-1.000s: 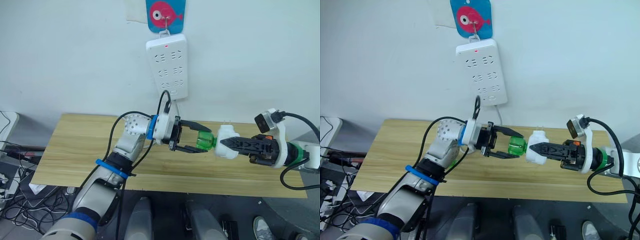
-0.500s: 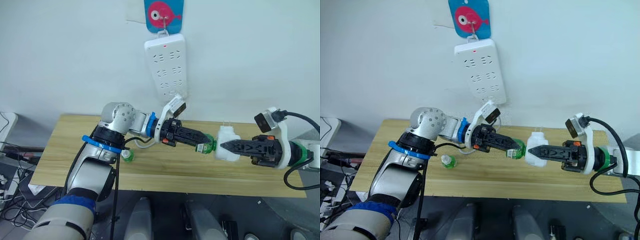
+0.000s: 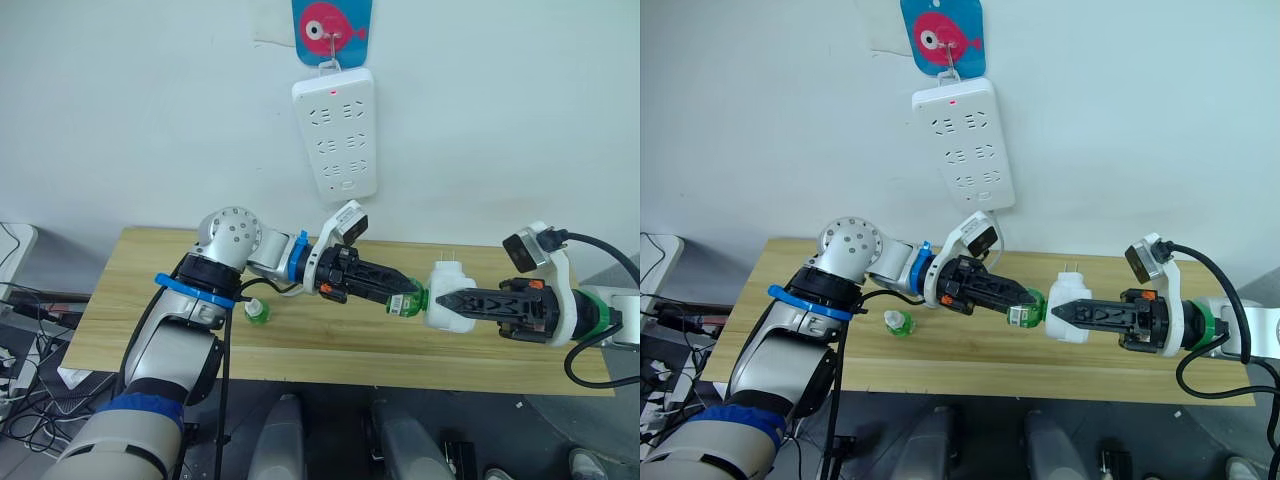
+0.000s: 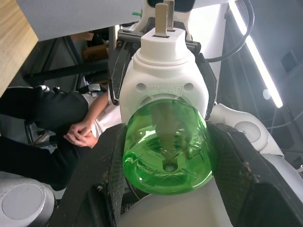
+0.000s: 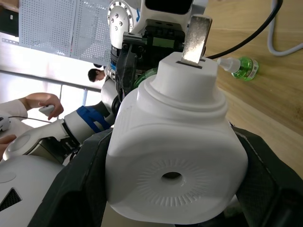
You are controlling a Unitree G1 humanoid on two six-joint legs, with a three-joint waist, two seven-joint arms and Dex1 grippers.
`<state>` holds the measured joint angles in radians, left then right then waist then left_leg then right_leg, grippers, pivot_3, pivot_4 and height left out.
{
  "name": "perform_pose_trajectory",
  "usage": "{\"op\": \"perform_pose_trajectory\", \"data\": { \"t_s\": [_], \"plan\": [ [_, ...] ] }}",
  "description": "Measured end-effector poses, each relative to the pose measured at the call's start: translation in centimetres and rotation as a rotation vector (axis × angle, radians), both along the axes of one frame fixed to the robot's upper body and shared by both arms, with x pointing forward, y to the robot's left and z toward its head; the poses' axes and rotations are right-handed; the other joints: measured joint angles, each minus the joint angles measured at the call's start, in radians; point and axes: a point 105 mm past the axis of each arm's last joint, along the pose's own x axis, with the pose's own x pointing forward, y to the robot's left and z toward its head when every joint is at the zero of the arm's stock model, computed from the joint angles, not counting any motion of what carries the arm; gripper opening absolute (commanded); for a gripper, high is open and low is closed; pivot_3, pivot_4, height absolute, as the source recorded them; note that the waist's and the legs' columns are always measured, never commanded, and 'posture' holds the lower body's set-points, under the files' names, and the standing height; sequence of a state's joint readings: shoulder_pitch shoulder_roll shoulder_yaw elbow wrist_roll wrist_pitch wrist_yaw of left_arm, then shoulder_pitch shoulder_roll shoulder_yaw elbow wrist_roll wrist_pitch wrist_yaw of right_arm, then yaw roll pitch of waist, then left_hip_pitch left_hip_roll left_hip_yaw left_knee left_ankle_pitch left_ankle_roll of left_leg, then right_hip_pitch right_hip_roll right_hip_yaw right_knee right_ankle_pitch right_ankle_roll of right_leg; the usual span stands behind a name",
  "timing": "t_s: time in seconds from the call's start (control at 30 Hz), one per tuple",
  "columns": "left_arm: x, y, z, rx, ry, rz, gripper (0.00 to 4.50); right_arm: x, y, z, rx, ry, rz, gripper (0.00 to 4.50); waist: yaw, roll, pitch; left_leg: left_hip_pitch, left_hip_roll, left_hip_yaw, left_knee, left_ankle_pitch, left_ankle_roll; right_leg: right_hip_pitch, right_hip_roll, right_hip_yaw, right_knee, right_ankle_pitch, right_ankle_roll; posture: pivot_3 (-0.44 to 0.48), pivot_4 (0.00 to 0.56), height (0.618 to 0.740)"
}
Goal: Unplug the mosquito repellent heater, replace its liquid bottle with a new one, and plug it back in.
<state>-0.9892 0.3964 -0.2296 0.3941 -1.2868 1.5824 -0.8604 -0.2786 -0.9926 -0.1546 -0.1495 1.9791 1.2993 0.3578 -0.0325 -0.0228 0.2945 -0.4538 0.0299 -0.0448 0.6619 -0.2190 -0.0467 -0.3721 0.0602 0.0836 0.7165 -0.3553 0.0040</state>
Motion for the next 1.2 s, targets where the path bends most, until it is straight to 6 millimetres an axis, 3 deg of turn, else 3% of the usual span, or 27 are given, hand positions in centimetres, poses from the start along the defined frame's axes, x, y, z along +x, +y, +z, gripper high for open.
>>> {"op": "perform_pose_trajectory", "data": {
  "t_s": [0.2,0.43,0.6,0.73,0.87,0.93,1.17,1.2],
  "plan": [
    [-0.1,0.0,0.0,0.004,-0.005,-0.002,2.22,-0.1,0.0,-0.1,0.006,0.005,-0.001,3.11,0.0,0.0,0.0,0.0,-0.001,0.0,-0.001,0.002,-0.003,0.0,-0.001,0.0,0.0,0.0,0.0,-0.003,0.293,0.74],
    [-0.2,1.0,-0.3,0.02,0.007,0.009,4.43,0.8,-1.4,-0.2,-0.009,0.016,-0.07,3.11,0.0,0.0,0.0,0.0,-0.001,0.0,-0.001,0.002,-0.003,0.0,-0.001,-0.002,0.0,0.0,0.0,0.003,0.29,0.74],
    [0.0,1.5,0.1,0.009,-0.001,0.024,4.47,0.8,-1.6,-0.3,-0.014,0.027,-0.066,3.11,0.0,0.0,0.0,0.0,-0.001,-0.002,-0.001,0.002,-0.003,0.0,-0.007,-0.012,0.0,0.0,0.0,0.009,0.284,0.74],
    [-0.1,3.3,0.5,0.011,-0.073,0.051,4.47,0.7,-2.0,-0.5,-0.021,0.044,-0.071,3.11,0.0,0.0,0.0,0.0,-0.001,-0.003,-0.001,0.002,-0.003,0.0,-0.007,-0.013,0.0,0.0,0.0,0.013,0.284,0.74],
    [0.3,4.8,0.4,-0.008,-0.346,0.088,4.47,0.8,-2.2,-0.5,-0.016,0.049,-0.078,3.11,0.001,0.0,0.0,0.0,-0.001,-0.002,-0.002,0.002,-0.003,0.0,-0.007,-0.013,-0.001,0.0,0.0,0.013,0.285,0.74],
    [0.9,4.6,0.1,-0.05,-0.52,0.105,4.47,0.9,-2.2,-0.5,-0.008,0.049,-0.081,3.11,0.005,0.0,0.0,0.0,-0.001,-0.002,-0.002,0.002,-0.003,0.001,-0.008,-0.013,-0.002,0.0,0.0,0.014,0.288,0.74],
    [1.0,2.9,-0.2,-0.423,-1.484,0.105,4.47,1.2,-2.1,0.2,0.034,0.039,-0.061,3.11,0.024,0.0,0.0,0.0,-0.002,0.005,0.0,0.002,-0.003,0.002,-0.01,-0.012,-0.004,0.0,0.0,0.015,0.295,0.74],
    [0.8,2.8,-0.1,-0.447,-1.533,0.096,4.47,1.2,-2.1,0.3,0.038,0.037,-0.059,3.11,0.025,0.0,0.0,0.0,-0.002,0.005,0.0,0.002,-0.003,0.002,-0.01,-0.013,-0.004,0.0,0.0,0.012,0.3,0.74]
  ]
}}
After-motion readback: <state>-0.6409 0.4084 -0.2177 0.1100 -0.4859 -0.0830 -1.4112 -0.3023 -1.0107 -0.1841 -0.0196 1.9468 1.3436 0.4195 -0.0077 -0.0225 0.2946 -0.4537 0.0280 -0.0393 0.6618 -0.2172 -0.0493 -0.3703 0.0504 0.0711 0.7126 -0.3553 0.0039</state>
